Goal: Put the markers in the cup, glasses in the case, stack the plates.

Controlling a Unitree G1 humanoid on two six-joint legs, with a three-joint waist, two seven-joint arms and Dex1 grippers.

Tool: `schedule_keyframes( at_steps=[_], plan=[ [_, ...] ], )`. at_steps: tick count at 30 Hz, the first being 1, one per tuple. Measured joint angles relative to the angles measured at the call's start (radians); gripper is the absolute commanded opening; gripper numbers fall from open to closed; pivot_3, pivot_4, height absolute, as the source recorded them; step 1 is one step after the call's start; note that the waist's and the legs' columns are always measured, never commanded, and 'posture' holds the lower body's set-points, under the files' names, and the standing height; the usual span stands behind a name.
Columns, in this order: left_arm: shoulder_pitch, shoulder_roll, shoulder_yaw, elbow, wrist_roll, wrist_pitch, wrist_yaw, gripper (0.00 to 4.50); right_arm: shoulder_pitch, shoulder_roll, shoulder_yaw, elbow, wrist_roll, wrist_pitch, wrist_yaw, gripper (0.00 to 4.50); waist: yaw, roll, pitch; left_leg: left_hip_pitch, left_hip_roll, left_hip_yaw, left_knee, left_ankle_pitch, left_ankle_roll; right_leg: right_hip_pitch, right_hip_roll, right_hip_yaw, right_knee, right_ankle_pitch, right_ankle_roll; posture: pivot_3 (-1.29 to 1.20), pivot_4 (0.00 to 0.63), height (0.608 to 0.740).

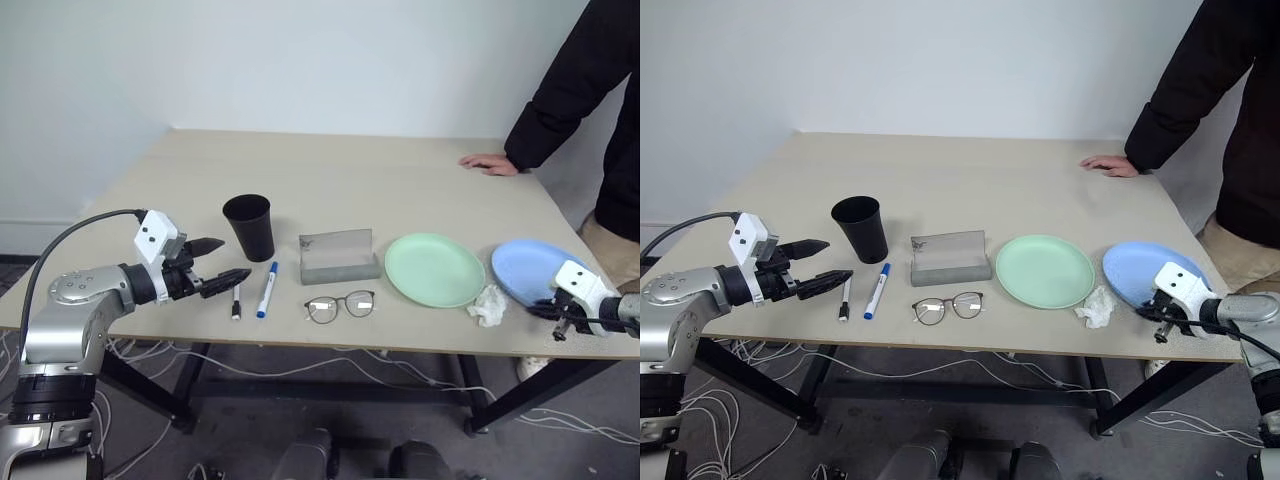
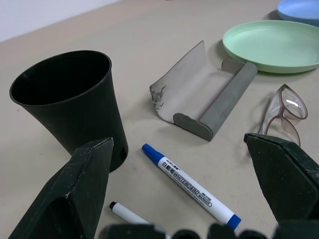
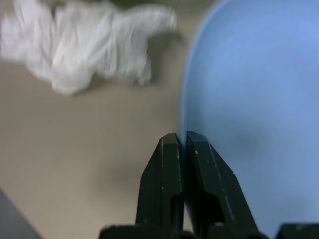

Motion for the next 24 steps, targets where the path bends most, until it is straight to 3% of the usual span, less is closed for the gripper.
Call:
schedule_keyframes(
  at_steps=[10, 24],
  plan=[
    [0.004, 0.000, 0.000, -0.009, -0.005, 0.003, 0.004, 4.50, -0.019, -0.002, 0.000, -0.007, -0.019, -0.011, 0.010, 0.03, -0.001, 0.000, 0.000, 0.000, 0.000, 0.000, 0.000, 0.000, 0.000, 0.000, 0.000, 0.001, 0.001, 0.000, 0.000, 0.00, 0.000, 0.701],
    [0.003, -0.003, 0.000, -0.014, -0.006, 0.006, 0.015, 4.50, -0.110, 0.058, 0.103, -0.364, -0.023, 0.031, 0.077, 0.03, -0.017, 0.001, 0.000, 0.000, 0.000, 0.001, -0.001, 0.000, 0.000, -0.002, 0.000, 0.001, 0.001, 0.000, 0.000, 0.00, 0.000, 0.701]
  ],
)
